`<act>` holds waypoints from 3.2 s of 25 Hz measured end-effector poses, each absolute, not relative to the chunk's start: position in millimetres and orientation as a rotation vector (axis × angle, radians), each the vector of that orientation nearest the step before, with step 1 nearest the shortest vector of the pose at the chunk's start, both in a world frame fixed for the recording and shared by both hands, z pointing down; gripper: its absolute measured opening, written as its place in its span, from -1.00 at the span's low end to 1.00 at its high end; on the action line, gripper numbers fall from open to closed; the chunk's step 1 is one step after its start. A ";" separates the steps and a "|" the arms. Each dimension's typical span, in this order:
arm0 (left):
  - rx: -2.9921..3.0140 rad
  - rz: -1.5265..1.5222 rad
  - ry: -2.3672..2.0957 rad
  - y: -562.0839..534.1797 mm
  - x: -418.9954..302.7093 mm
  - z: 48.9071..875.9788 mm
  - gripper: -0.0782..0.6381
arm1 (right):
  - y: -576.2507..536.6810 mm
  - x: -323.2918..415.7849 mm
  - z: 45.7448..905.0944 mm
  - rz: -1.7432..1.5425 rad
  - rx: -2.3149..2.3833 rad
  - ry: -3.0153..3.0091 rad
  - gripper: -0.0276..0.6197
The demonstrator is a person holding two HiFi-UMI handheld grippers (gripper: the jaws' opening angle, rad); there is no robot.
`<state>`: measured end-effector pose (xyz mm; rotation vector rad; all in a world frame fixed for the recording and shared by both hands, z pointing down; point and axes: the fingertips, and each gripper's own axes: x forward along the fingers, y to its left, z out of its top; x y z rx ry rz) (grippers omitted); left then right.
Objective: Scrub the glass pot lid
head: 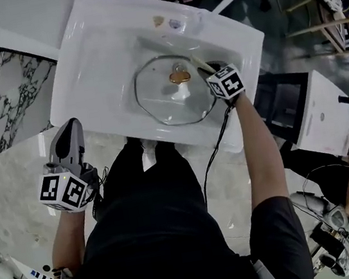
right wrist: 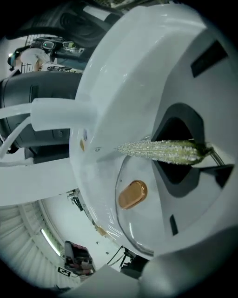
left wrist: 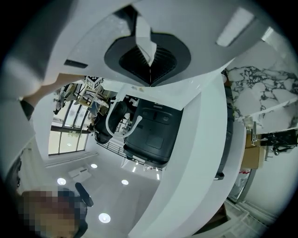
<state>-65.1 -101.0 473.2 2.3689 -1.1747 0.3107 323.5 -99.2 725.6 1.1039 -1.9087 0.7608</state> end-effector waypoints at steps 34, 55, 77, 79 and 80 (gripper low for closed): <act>2.519 0.355 -0.712 -98.8 54.5 469.0 -0.78 | -9.7 232.8 658.6 0.809 1.402 -1.907 -0.71; 2.400 0.302 -0.801 -107.2 19.0 487.4 -0.78 | -37.8 162.0 632.1 0.702 1.179 -2.017 -0.71; 2.248 0.225 -0.956 -99.5 -39.5 490.7 -0.78 | -47.4 92.5 655.5 0.561 1.018 -1.994 -0.71; 2.249 0.225 -0.952 -99.2 -40.3 489.5 -0.78 | -43.2 78.9 653.0 0.550 0.990 -1.990 -0.71; 2.250 0.225 -0.951 -99.3 -40.9 489.0 -0.78 | -41.8 72.7 652.3 0.547 0.979 -1.987 -0.71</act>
